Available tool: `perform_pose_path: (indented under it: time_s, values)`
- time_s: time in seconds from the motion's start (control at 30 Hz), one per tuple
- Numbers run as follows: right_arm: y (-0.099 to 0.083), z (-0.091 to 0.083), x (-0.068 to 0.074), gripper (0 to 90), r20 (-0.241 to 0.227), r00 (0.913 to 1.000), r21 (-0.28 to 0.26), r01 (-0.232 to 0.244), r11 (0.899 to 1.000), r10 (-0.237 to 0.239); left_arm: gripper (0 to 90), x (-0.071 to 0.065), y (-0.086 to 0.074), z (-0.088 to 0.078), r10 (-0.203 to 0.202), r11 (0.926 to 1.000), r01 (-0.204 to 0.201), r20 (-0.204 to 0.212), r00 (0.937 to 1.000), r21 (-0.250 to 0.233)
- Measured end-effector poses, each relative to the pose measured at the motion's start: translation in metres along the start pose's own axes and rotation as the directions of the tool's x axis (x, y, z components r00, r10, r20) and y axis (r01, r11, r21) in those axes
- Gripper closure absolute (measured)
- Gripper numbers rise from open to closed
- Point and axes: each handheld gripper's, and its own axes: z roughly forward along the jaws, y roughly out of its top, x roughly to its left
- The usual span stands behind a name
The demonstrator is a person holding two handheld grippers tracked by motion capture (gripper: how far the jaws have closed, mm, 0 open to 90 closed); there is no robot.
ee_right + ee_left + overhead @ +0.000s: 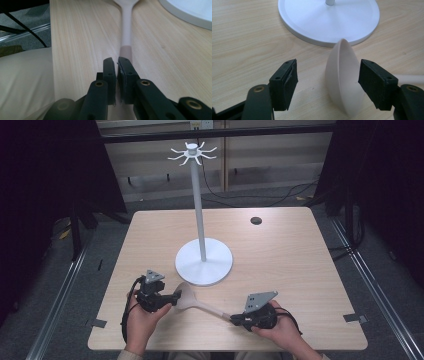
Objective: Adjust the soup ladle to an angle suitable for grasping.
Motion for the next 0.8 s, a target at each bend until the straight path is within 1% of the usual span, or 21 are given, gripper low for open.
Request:
perform_pose_path:
  time_s: [0.13, 0.17, 0.2, 0.23, 0.3, 0.33, 0.43, 0.47, 0.6, 0.63, 0.7, 0.73, 0.8]
  values:
    - [0.0027, -0.0017, 0.0005, 88.0, 0.007, 1.0000, -0.018, -0.004, 1.000, 0.004, 30.4, 0.0001, 0.0001, 0.0001, -0.015, 0.9998, 0.015, 0.002, 0.9999, -0.013]
    - [0.0025, -0.0013, 0.0005, 89.3, -0.004, 0.9999, -0.019, -0.010, 1.000, 0.009, 30.4, 0.0001, -0.0001, 0.0000, -0.018, 0.9998, 0.018, -0.001, 0.9998, -0.011]
    - [0.0003, 0.0016, 0.0014, 90.0, -0.025, 0.9996, -0.002, -0.014, 1.000, 0.014, 30.3, 0.0005, -0.0003, 0.0002, -0.018, 0.9998, 0.018, -0.001, 0.9998, -0.009]
    - [0.0003, 0.0016, 0.0014, 90.0, -0.025, 0.9996, -0.002, -0.014, 1.000, 0.014, 30.3, 0.0005, -0.0003, 0.0002, -0.018, 0.9998, 0.018, -0.001, 0.9998, -0.009]
    - [-0.0025, 0.0066, 0.0023, 90.0, -0.028, 0.9996, 0.045, 0.008, 0.999, -0.006, 30.2, 0.0008, -0.0001, -0.0004, -0.014, 0.9999, 0.014, -0.003, 0.9999, -0.009]
    - [-0.0025, 0.0066, 0.0023, 90.0, -0.028, 0.9996, 0.045, 0.008, 0.999, -0.006, 30.2, 0.0008, -0.0001, -0.0004, -0.014, 0.9999, 0.014, -0.003, 0.9999, -0.009]
    - [-0.0056, 0.0076, 0.0011, 90.0, -0.030, 0.9995, 0.082, -0.006, 0.997, 0.009, 30.0, 0.0016, 0.0001, -0.0011, -0.010, 0.9999, 0.010, -0.001, 0.9999, -0.007]
    - [-0.0059, 0.0075, 0.0008, 90.0, -0.034, 0.9994, 0.080, -0.010, 0.997, 0.013, 29.8, 0.0017, 0.0000, -0.0012, -0.010, 0.9999, 0.010, -0.006, 0.9999, -0.008]
    - [-0.0050, 0.0061, -0.0005, 90.0, -0.015, 0.9995, 0.093, -0.027, 0.995, 0.029, 28.6, 0.0025, -0.0002, -0.0014, -0.014, 0.9999, 0.014, -0.005, 0.9999, -0.009]
    - [-0.0047, 0.0053, -0.0007, 90.0, -0.005, 0.9996, 0.102, -0.025, 0.994, 0.026, 28.3, 0.0029, -0.0001, -0.0017, -0.014, 0.9998, 0.014, -0.004, 0.9999, -0.011]
    - [-0.0048, 0.0038, -0.0031, 90.0, 0.010, 0.9999, 0.114, 0.000, 0.993, -0.002, 27.3, 0.0035, 0.0003, -0.0026, -0.015, 0.9998, 0.015, -0.005, 0.9999, -0.015]
    - [-0.0049, 0.0021, -0.0038, 90.0, 0.024, 0.9997, 0.124, -0.005, 0.992, 0.002, 27.2, 0.0035, 0.0003, -0.0026, -0.015, 0.9998, 0.015, -0.005, 0.9999, -0.015]
    - [-0.0059, 0.0012, -0.0055, 90.0, 0.031, 0.9995, 0.119, -0.010, 0.993, 0.006, 26.9, 0.0037, 0.0003, -0.0026, -0.015, 0.9998, 0.015, -0.009, 0.9998, -0.016]
